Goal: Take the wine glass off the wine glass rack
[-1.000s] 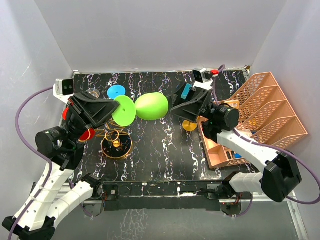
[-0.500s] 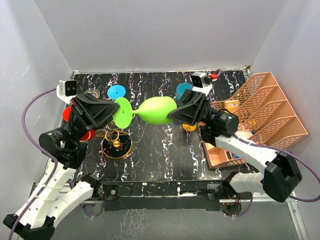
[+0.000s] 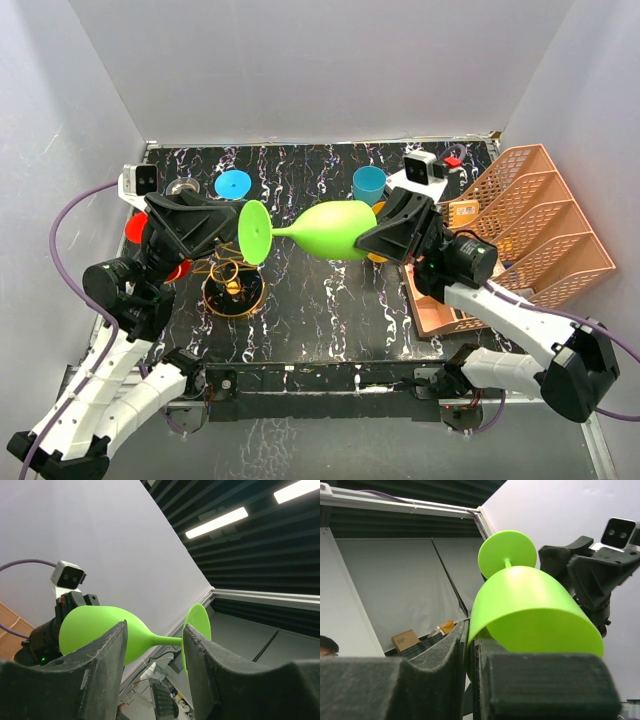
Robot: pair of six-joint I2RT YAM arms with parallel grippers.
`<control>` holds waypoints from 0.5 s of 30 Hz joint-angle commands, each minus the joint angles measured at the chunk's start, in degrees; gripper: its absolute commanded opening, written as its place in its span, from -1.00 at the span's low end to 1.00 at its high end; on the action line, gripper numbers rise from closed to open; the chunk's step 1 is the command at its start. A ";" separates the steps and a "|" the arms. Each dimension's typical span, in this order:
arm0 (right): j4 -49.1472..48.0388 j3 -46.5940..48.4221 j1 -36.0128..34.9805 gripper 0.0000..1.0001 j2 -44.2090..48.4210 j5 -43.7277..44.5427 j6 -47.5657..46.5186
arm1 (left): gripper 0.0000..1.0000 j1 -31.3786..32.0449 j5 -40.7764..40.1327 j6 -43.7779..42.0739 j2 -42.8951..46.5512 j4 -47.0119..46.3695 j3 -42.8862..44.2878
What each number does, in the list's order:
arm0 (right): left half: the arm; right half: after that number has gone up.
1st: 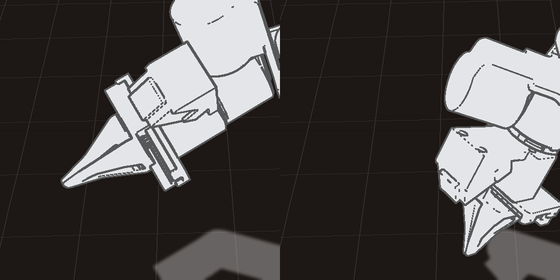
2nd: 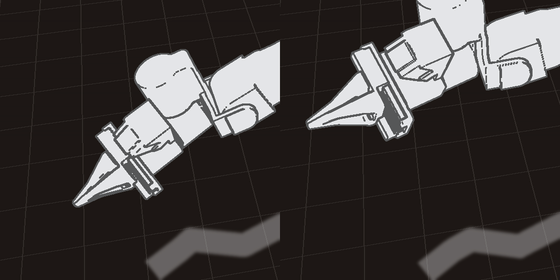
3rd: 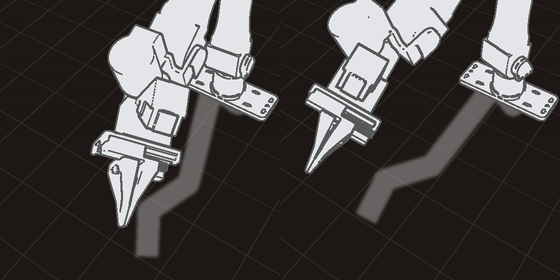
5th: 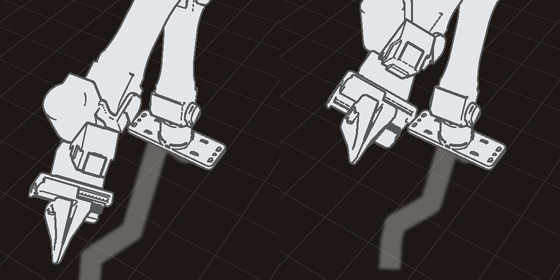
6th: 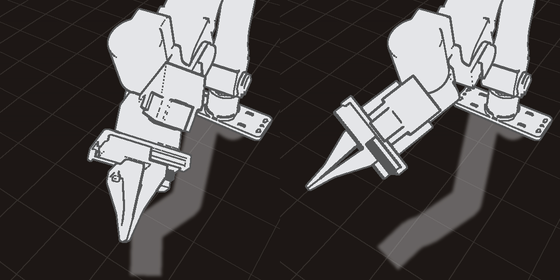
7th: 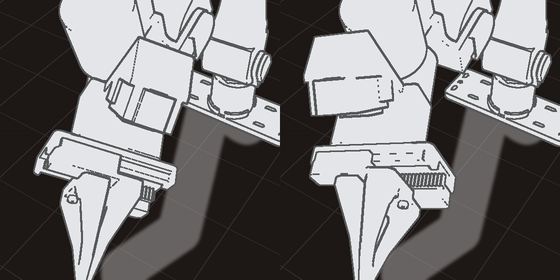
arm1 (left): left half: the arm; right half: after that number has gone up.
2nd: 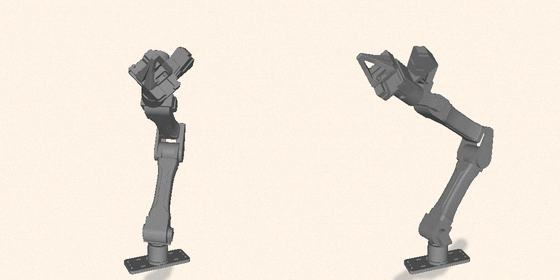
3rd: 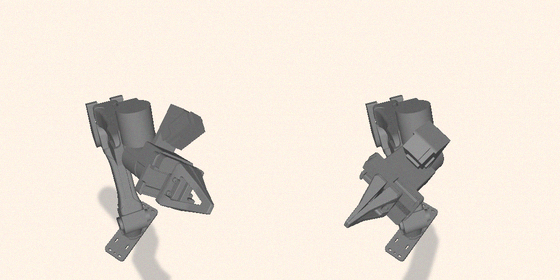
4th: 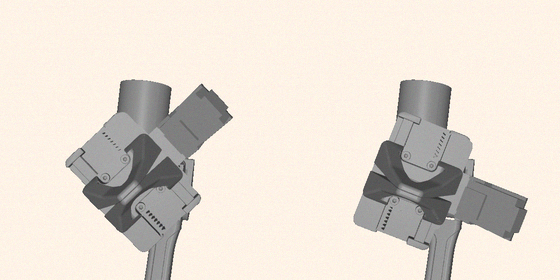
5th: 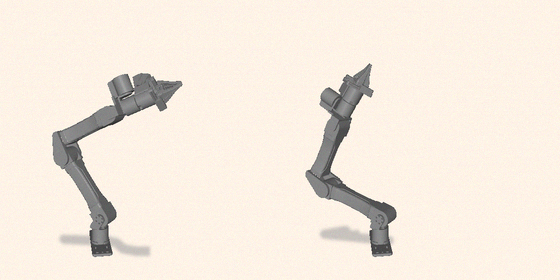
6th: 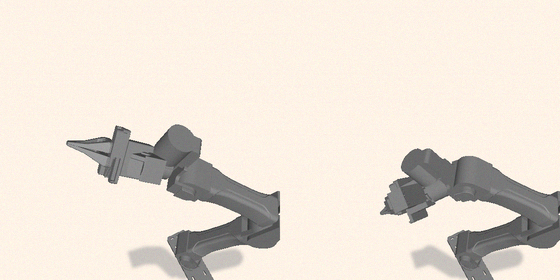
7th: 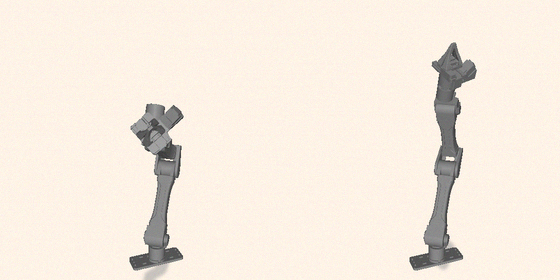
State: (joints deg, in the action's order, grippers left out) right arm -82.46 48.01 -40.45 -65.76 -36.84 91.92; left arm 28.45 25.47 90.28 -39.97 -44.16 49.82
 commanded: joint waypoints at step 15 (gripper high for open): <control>73.62 -2.40 -0.06 -0.85 32.03 7.78 -40.62 | 0.67 -0.17 -13.63 -26.10 13.90 34.84 5.28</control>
State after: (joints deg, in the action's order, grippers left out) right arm -38.76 44.05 -40.45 -38.46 -35.55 65.58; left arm 28.45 16.05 72.71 -27.14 -19.42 51.29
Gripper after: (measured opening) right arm 0.109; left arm 0.798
